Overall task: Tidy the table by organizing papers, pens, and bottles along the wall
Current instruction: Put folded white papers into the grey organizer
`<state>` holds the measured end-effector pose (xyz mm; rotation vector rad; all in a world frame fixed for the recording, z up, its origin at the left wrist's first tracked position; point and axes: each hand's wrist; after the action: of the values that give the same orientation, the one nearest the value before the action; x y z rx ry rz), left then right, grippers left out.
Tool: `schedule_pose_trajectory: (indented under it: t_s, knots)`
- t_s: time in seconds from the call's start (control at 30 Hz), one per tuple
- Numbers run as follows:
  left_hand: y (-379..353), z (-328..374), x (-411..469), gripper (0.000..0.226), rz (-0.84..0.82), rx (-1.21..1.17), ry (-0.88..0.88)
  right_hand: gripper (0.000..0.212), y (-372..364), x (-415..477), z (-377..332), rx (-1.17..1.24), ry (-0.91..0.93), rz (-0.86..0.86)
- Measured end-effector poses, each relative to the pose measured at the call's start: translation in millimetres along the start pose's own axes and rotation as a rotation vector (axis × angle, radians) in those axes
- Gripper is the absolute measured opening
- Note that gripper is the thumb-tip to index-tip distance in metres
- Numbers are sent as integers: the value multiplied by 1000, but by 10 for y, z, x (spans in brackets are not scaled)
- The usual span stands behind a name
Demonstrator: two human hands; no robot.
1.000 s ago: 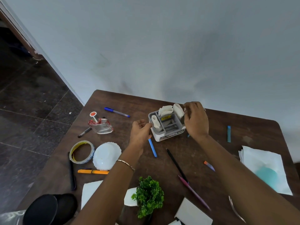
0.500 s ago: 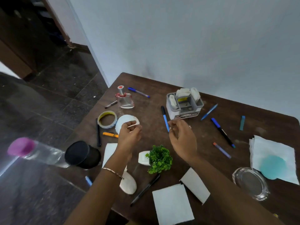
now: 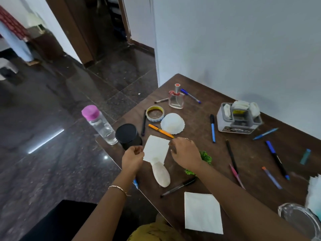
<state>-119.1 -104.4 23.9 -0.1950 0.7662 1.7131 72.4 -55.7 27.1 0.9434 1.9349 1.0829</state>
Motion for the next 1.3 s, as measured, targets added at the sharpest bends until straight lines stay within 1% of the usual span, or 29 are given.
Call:
schedule_pose_trajectory:
  t_s: [0.1,0.2,0.3,0.37,0.47,0.53,0.6,0.67,0.77,0.83,0.93,1.0,1.03,1.1,1.2,1.27,1.3]
  knots:
    - [0,-43,-7,37,-8,214,-43,39,-96,176,-45,-26,33,-155]
    - [-18,-99,-2,38,-38,365,-84,44,-178,338,-82,-78,-10,-228]
    - [-12,-156,38,36,-65,396,-100,52,-206,456,-126,-139,-67,-251]
    - [-11,-181,60,36,-78,403,-104,53,-224,513,-156,-163,-99,-251]
    - [-1,-200,77,35,-88,379,-112,54,-230,595,-184,-140,-134,-266]
    - [13,-204,89,34,-90,346,-104,56,-203,648,-189,-95,-152,-313]
    - [32,-207,99,31,-79,301,-84,57,-180,681,-189,-10,-168,-369]
    - [55,-206,106,29,-77,264,-69,54,-178,701,-190,118,-183,-382]
    - [87,-191,88,25,-84,218,-73,37,-201,711,-197,306,-207,-314]
    - [106,-175,55,23,-52,179,-90,38,-198,686,-208,408,-213,-259]
    - [132,-132,12,16,20,58,-132,47,-111,592,-224,603,-188,-184]
    - [133,-57,-8,14,44,-10,-164,41,6,498,-228,724,-156,-137]
    - [125,2,-15,16,49,-54,-180,37,84,439,-235,804,-143,-115]
    - [90,144,-29,24,47,-144,-220,37,244,316,-250,975,-126,-74]
    - [17,399,-64,27,55,-249,-300,39,471,136,-229,1122,-107,-32]
    - [-22,568,-84,31,0,-284,-350,34,592,19,-193,1173,-81,-6]
    - [-50,649,-90,35,-73,-283,-358,30,642,-41,-166,1184,-69,13]
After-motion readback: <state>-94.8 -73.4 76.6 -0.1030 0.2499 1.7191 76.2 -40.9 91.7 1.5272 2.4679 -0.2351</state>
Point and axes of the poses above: each hand's wrist, its own x-axis towards the middle knuckle, its own y-axis out of the back of the hand, z = x × y, and after that the axes turned 12 degrees about -z, right-handed
